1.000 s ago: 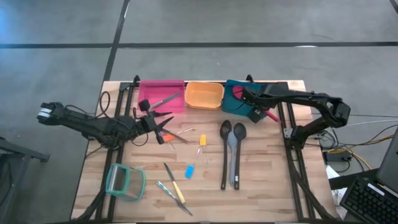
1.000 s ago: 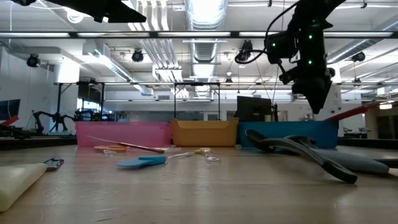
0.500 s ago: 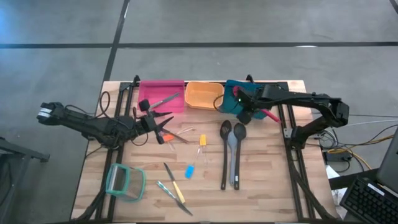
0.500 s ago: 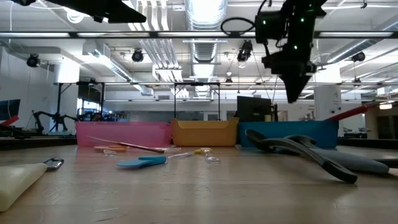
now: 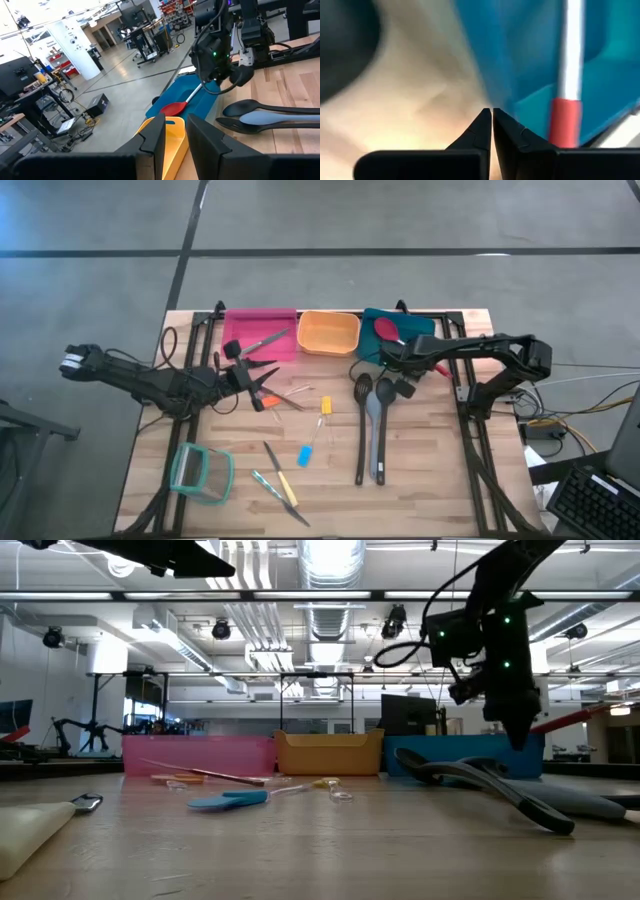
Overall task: Pick & Place Kitchen Items
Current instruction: Adjust the blue bin, then put the yellow spatula into the yellow bin
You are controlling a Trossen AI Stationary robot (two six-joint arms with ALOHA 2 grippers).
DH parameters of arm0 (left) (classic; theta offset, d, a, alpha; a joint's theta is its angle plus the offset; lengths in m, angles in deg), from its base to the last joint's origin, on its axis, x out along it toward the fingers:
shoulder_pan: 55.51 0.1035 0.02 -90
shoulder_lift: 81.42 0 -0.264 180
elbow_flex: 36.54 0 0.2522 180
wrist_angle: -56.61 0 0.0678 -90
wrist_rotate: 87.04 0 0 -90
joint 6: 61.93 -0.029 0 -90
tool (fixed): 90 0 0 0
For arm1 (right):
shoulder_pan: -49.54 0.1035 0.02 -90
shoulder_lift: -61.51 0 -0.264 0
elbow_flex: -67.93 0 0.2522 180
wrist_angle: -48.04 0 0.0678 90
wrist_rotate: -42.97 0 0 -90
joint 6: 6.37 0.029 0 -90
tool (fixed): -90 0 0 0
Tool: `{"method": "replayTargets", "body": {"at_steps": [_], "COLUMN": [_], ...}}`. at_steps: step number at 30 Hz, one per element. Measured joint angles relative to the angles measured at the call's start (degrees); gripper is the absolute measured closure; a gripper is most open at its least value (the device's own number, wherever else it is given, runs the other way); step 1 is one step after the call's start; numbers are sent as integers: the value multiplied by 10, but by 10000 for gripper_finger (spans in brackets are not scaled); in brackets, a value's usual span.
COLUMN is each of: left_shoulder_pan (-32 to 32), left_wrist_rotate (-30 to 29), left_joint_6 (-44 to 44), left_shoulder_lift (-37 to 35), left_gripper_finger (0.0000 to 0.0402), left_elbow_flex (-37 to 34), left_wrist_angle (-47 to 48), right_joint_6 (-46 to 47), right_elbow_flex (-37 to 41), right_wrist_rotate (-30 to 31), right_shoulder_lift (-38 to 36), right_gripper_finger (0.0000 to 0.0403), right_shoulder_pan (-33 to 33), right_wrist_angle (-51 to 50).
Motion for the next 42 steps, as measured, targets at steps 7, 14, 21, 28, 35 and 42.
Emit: {"method": "replayTargets", "body": {"at_steps": [7, 14, 21, 28, 35, 42], "left_shoulder_pan": [0, 0, 1, 1, 0, 0], "left_wrist_rotate": [0, 0, 0, 0, 0, 0], "left_joint_6": [0, 0, 0, 5, 10, 23], "left_shoulder_lift": [0, 0, 0, 0, 0, 0], "left_gripper_finger": [319, 319, 319, 319, 319, 319], "left_elbow_flex": [0, 0, 0, 0, 0, 0], "left_wrist_angle": [0, 0, -1, -1, -1, -1], "right_joint_6": [-25, -24, 2, 42, 112, 161], "right_elbow_flex": [24, 36, 35, 34, 10, -54], "right_wrist_rotate": [26, 54, 20, 12, 1, 2], "right_shoulder_lift": [2, 2, -7, -47, -90, -98], "right_gripper_finger": [394, 394, 394, 394, 394, 394], "right_shoulder_pan": [-31, -68, -46, 11, 110, 224], "right_wrist_angle": [55, 78, 85, 86, 85, 113]}}
